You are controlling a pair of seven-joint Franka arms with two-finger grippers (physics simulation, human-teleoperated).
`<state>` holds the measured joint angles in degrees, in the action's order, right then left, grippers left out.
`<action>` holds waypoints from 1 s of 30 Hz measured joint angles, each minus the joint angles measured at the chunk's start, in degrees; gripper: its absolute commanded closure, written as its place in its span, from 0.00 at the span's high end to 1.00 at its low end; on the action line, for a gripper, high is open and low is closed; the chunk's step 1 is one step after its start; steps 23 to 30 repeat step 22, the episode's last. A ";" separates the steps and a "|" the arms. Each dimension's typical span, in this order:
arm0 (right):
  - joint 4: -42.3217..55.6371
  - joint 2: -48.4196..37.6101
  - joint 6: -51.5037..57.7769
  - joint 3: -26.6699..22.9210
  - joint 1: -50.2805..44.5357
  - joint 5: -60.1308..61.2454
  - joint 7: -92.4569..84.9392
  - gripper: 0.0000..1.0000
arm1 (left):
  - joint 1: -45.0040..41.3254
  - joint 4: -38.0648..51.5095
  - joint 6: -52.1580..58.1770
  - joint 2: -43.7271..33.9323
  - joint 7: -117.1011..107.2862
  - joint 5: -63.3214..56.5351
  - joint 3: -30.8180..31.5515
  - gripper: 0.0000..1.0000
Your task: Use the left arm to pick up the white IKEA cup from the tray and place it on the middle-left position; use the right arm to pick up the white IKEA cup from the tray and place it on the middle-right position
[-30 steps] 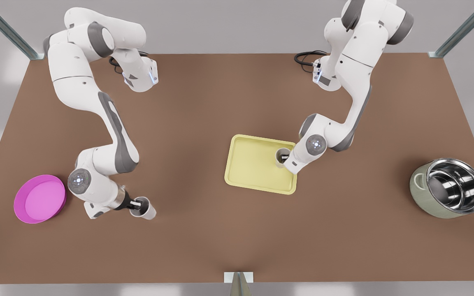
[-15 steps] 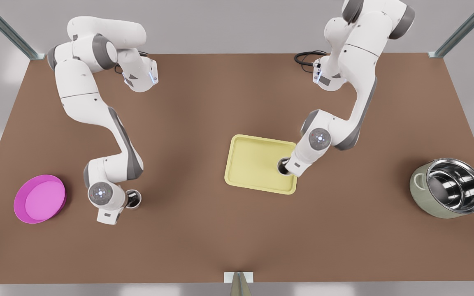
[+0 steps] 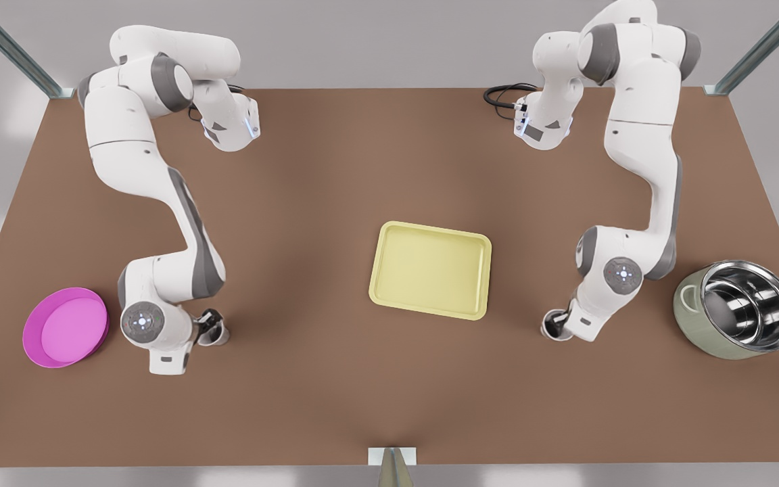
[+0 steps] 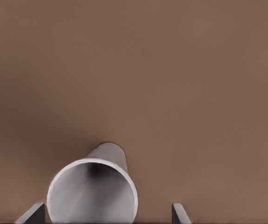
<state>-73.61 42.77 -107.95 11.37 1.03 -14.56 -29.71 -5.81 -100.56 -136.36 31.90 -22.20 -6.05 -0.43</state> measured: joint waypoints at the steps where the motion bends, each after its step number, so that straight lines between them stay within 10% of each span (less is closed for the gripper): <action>1: 0.76 -0.92 1.06 -0.20 0.06 1.27 -0.43 1.00 | 0.70 -0.01 -1.34 0.63 0.69 0.28 0.03 0.17; 6: 3.81 -13.90 8.87 -0.25 4.45 6.17 3.89 1.00 | 1.43 -0.37 -5.95 2.06 3.59 4.30 0.15 0.20; 7: 3.85 -16.15 11.08 -0.26 5.63 6.87 4.80 1.00 | 1.47 -0.44 -6.51 2.11 4.24 4.95 0.16 1.00; 13: -12.97 -32.95 15.75 -9.98 0.26 11.59 9.84 1.00 | 1.56 -1.12 -7.97 0.71 10.65 9.04 0.17 1.00; 19: -13.20 -33.69 16.39 -11.23 -0.28 13.61 13.87 1.00 | 0.94 14.34 18.60 -21.05 13.09 7.90 2.08 1.00; 30: -12.99 -33.11 16.55 -11.21 -0.37 13.91 15.46 1.00 | 0.74 16.76 29.61 -22.35 13.30 7.58 2.54 1.00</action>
